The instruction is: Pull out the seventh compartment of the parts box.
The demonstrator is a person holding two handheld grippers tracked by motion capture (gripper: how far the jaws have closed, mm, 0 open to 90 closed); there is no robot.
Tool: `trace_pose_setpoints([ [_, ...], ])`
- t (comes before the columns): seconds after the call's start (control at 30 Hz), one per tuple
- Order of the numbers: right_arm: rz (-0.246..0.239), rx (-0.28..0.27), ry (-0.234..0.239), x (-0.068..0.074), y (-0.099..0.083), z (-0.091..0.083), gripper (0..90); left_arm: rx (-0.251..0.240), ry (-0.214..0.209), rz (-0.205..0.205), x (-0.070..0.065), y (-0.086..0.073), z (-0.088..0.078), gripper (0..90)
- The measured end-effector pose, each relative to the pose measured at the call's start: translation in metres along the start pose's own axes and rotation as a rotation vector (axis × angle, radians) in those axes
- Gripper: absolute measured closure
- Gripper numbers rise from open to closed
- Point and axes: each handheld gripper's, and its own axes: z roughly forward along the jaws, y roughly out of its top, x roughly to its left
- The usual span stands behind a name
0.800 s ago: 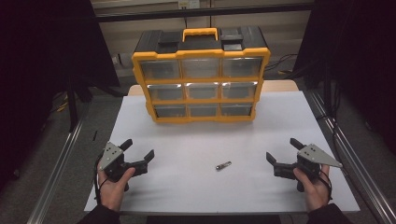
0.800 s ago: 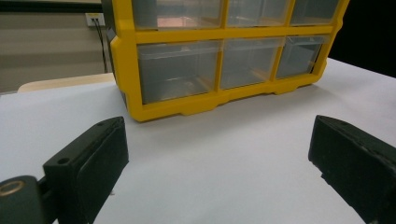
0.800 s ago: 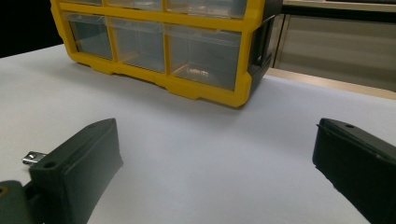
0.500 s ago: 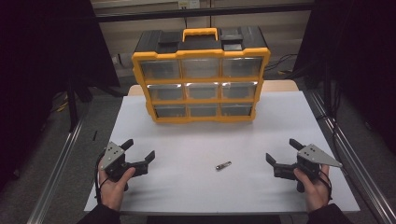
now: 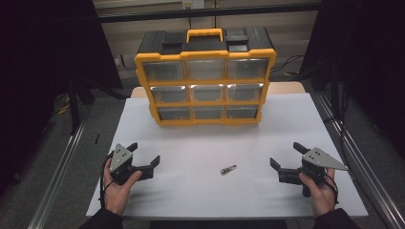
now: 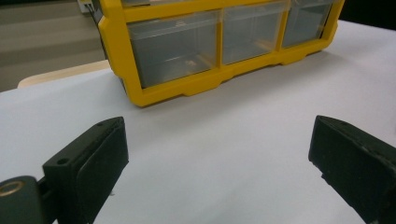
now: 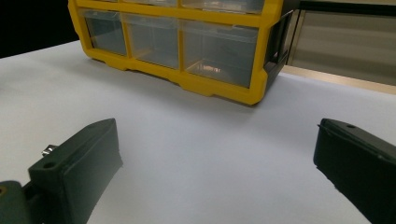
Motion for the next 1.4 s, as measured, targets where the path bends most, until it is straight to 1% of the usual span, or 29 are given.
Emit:
trace_pose_setpoints([
  [0.03, -0.005, 0.000, -0.002, 0.000, 0.000, 0.000, 0.3, -0.002, -0.016, 0.009, 0.000, 0.000, 0.001, 4.6],
  [0.07, 0.000, 0.003, -0.001, 0.001, 0.000, 0.000, 0.3, 0.002, -0.013, 0.007, -0.002, 0.000, 0.002, 4.6],
  [0.1, 0.001, 0.003, 0.001, 0.002, 0.000, 0.000, 0.3, 0.011, -0.015, 0.022, -0.002, 0.001, 0.002, 4.6],
  [0.23, 0.002, 0.005, 0.004, 0.001, 0.000, 0.001, 0.3, 0.010, -0.013, 0.029, -0.004, 0.002, 0.006, 4.7],
  [0.27, 0.004, 0.005, 0.004, 0.001, 0.000, 0.001, 0.3, 0.018, -0.019, 0.050, -0.005, 0.003, 0.008, 4.7],
  [0.3, 0.002, 0.004, 0.008, 0.000, 0.000, 0.001, 0.3, 0.013, -0.015, 0.064, -0.005, 0.004, 0.010, 4.7],
  [0.33, 0.004, 0.004, 0.008, 0.001, 0.000, 0.001, 0.3, 0.008, -0.010, 0.064, -0.007, 0.004, 0.011, 4.7],
  [0.37, 0.002, 0.005, 0.006, 0.001, 0.000, 0.001, 0.3, 0.000, -0.012, 0.074, -0.007, 0.005, 0.012, 5.0],
  [0.4, 0.002, 0.005, 0.007, 0.000, 0.000, 0.000, 0.3, -0.009, 0.006, 0.083, -0.008, 0.005, 0.012, 5.2],
  [0.43, 0.002, 0.007, 0.008, 0.000, -0.001, 0.000, 0.3, -0.002, 0.011, 0.103, -0.007, 0.006, 0.013, 4.7],
  [0.47, 0.003, 0.008, 0.005, 0.001, -0.001, 0.001, 0.3, -0.002, 0.011, 0.103, -0.007, 0.006, 0.013, 4.7],
  [0.5, 0.004, 0.009, 0.006, 0.001, -0.001, 0.001, 0.3, -0.015, 0.018, 0.091, -0.007, 0.007, 0.015, 4.7],
  [0.57, 0.003, 0.008, 0.005, 0.001, -0.001, 0.001, 0.3, -0.018, 0.014, 0.093, -0.006, 0.008, 0.016, 4.8],
  [0.6, 0.001, 0.010, 0.007, 0.001, -0.001, 0.001, 0.3, -0.023, 0.014, 0.101, -0.007, 0.008, 0.018, 4.7],
  [0.73, -0.003, 0.009, 0.004, 0.001, -0.001, 0.001, 0.4, -0.035, 0.015, 0.108, -0.006, 0.010, 0.022, 4.2],
  [0.87, -0.001, 0.011, 0.003, 0.001, -0.001, 0.001, 0.5, -0.042, 0.039, 0.128, 0.000, 0.010, 0.031, 4.8],
  [0.9, -0.001, 0.011, 0.003, 0.001, -0.001, 0.001, 0.5, -0.042, 0.039, 0.128, 0.000, 0.010, 0.031, 4.8],
  [0.93, -0.002, 0.010, 0.001, 0.001, -0.001, 0.001, 0.5, -0.045, 0.043, 0.114, 0.003, 0.010, 0.036, 4.8],
  [0.97, -0.002, 0.010, 0.002, 0.001, -0.001, 0.001, 0.5, -0.054, 0.052, 0.109, 0.004, 0.010, 0.039, 4.8],
  [1.07, -0.004, 0.012, 0.003, 0.001, -0.001, 0.001, 0.5, -0.052, 0.050, 0.113, 0.006, 0.010, 0.043, 5.1],
  [1.1, -0.004, 0.012, 0.004, 0.001, -0.001, 0.001, 0.5, -0.037, 0.057, 0.128, 0.007, 0.010, 0.045, 5.2],
  [1.13, -0.004, 0.011, 0.004, 0.001, -0.001, 0.001, 0.5, -0.045, 0.071, 0.131, 0.006, 0.010, 0.046, 5.2],
  [1.17, -0.004, 0.012, 0.003, 0.001, -0.001, 0.001, 0.5, -0.050, 0.061, 0.144, 0.007, 0.011, 0.047, 5.0],
  [1.2, -0.004, 0.013, 0.002, 0.001, -0.001, 0.001, 0.5, -0.044, 0.058, 0.164, 0.008, 0.012, 0.047, 5.1],
  [1.23, -0.004, 0.014, 0.001, 0.001, -0.001, 0.001, 0.5, -0.042, 0.076, 0.181, 0.007, 0.012, 0.048, 5.5],
  [1.27, -0.005, 0.015, -0.002, 0.001, -0.001, 0.001, 0.5, -0.041, 0.090, 0.207, 0.006, 0.013, 0.049, 5.7],
  [1.3, -0.002, 0.015, -0.001, 0.001, -0.001, 0.001, 0.5, -0.055, 0.102, 0.235, 0.005, 0.013, 0.051, 5.7],
  [1.37, -0.002, 0.014, -0.001, 0.001, -0.001, 0.001, 0.5, -0.056, 0.106, 0.273, 0.004, 0.015, 0.052, 5.7],
  [1.4, -0.003, 0.015, -0.001, 0.001, -0.001, 0.001, 0.5, -0.069, 0.112, 0.269, 0.004, 0.015, 0.054, 5.6],
])
